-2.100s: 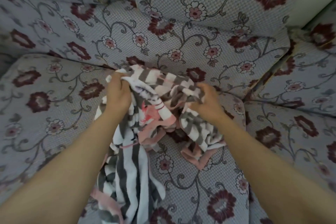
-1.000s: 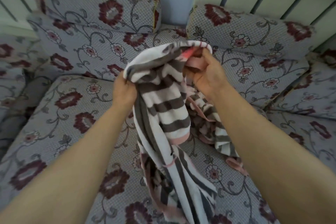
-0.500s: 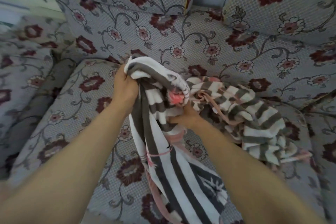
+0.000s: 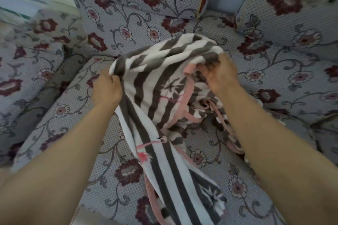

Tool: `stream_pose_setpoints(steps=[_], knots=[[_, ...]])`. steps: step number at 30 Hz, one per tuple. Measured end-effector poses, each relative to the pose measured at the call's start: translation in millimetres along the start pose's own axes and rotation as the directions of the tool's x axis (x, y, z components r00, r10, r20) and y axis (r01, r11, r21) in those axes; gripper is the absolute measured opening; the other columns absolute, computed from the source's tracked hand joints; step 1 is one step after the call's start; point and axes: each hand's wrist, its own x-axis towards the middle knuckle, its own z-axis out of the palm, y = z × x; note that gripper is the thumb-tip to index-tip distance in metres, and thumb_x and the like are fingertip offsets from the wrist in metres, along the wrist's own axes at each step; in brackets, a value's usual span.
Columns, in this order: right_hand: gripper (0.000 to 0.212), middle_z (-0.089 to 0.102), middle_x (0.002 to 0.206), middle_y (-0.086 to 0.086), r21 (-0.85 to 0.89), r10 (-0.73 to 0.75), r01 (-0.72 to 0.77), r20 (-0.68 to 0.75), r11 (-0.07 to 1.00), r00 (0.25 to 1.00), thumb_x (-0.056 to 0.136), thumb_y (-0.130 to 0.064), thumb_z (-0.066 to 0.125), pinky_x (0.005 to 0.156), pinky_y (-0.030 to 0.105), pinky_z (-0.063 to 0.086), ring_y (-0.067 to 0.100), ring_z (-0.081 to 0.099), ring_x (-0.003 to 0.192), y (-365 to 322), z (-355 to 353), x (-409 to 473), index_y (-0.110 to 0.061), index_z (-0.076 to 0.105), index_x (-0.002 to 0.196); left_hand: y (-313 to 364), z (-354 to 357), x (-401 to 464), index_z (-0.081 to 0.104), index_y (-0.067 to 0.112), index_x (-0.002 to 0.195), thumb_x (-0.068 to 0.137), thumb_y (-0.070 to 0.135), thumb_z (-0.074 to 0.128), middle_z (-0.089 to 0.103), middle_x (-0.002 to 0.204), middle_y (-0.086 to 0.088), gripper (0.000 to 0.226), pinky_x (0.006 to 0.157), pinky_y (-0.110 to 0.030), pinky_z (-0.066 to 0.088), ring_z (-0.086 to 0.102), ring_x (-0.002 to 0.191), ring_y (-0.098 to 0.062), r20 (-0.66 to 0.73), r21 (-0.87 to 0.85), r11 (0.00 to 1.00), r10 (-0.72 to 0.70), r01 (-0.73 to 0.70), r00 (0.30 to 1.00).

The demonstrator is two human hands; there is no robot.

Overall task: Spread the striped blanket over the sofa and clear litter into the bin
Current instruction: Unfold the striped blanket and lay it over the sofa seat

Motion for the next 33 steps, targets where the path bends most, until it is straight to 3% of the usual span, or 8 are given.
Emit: stream_pose_setpoints(steps=[3, 8, 13, 17, 19, 22, 28, 33], knots=[[0.02, 0.064, 0.093, 0.015, -0.056, -0.024, 0.034, 0.158, 0.998, 0.987, 0.102, -0.014, 0.031, 0.084, 0.05, 0.056, 0.025, 0.063, 0.083, -6, 33, -7, -0.009, 0.05, 0.1, -1, -5, 1, 0.048, 0.006, 0.122, 0.098, 0.024, 0.035, 0.058, 0.118, -0.022, 0.032, 0.078, -0.042, 0.04, 0.054, 0.105, -0.04, 0.002, 0.051, 0.999, -0.003, 0.003, 1.0], [0.02, 0.062, 0.092, 0.015, -0.185, -0.003, 0.046, 0.229, 0.982, 0.973, 0.102, -0.011, 0.03, 0.094, 0.053, 0.048, 0.027, 0.06, 0.084, 2, 76, -15, -0.011, 0.048, 0.092, -15, -28, 32, 0.052, 0.005, 0.108, 0.1, 0.022, 0.033, 0.06, 0.097, -0.022, 0.027, 0.068, -0.045, 0.047, 0.056, 0.082, -0.039, -0.02, 0.148, 0.989, 0.026, -0.023, 0.999], [0.02, 0.061, 0.088, 0.012, -0.207, -0.008, 0.061, 0.248, 0.977, 0.969, 0.102, -0.012, 0.032, 0.095, 0.051, 0.047, 0.022, 0.06, 0.078, 34, 130, 0, -0.014, 0.049, 0.09, -56, -48, 98, 0.049, 0.0, 0.098, 0.1, 0.017, 0.033, 0.04, 0.067, -0.009, 0.023, 0.047, -0.033, 0.025, 0.035, 0.052, -0.022, -0.097, 0.127, 0.991, -0.017, 0.03, 0.995], [0.019, 0.061, 0.094, 0.012, -0.3, 0.051, 0.048, 0.315, 0.953, 0.948, 0.101, -0.013, 0.036, 0.094, 0.049, 0.049, 0.024, 0.059, 0.086, 86, 168, 19, -0.016, 0.051, 0.091, -98, -53, 151, 0.048, 0.001, 0.103, 0.099, 0.014, 0.033, 0.052, 0.09, -0.023, 0.02, 0.06, -0.043, 0.035, 0.046, 0.065, -0.033, -0.045, 0.093, 0.99, -0.101, 0.105, 0.994], [0.014, 0.059, 0.107, 0.007, -0.48, 0.103, 0.047, 0.282, 0.876, 0.954, 0.099, -0.012, 0.043, 0.087, 0.043, 0.053, 0.023, 0.057, 0.098, 118, 175, 29, -0.02, 0.054, 0.103, -124, -48, 167, 0.05, -0.001, 0.113, 0.098, 0.013, 0.036, 0.057, 0.107, -0.029, 0.025, 0.068, -0.044, 0.039, 0.055, 0.089, -0.044, 0.047, 0.129, 0.984, -0.126, 0.119, 0.991], [0.033, 0.056, 0.123, -0.007, -0.698, 0.169, -0.017, 0.149, 0.715, 0.974, 0.095, -0.015, 0.055, 0.085, 0.03, 0.048, 0.015, 0.056, 0.112, 158, 153, 35, -0.023, 0.047, 0.126, -152, -30, 170, 0.049, 0.003, 0.125, 0.097, 0.015, 0.04, 0.057, 0.119, -0.027, 0.031, 0.082, -0.045, 0.046, 0.056, 0.104, -0.044, 0.245, 0.184, 0.98, -0.125, 0.08, 0.962], [0.035, 0.057, 0.13, -0.001, -0.802, 0.274, -0.232, -0.089, 0.55, 0.958, 0.091, -0.01, 0.06, 0.093, 0.037, 0.051, 0.018, 0.056, 0.113, 206, 70, 23, -0.026, 0.052, 0.121, -144, 37, 137, 0.045, 0.012, 0.137, 0.095, 0.01, 0.045, 0.062, 0.116, -0.022, 0.042, 0.073, -0.04, 0.049, 0.06, 0.097, -0.04, 0.62, -0.007, 0.989, 0.119, -0.147, 0.775], [0.033, 0.055, 0.132, 0.008, -0.927, 0.22, -0.16, -0.088, 0.339, 0.972, 0.091, -0.004, 0.054, 0.085, 0.029, 0.044, 0.023, 0.054, 0.116, 220, 9, 14, -0.014, 0.055, 0.122, -119, 102, 88, 0.036, 0.013, 0.144, 0.09, 0.005, 0.049, 0.047, 0.14, -0.017, 0.056, 0.097, -0.04, 0.046, 0.052, 0.119, -0.034, 0.808, -0.088, 0.908, 0.306, -0.41, 0.504]])
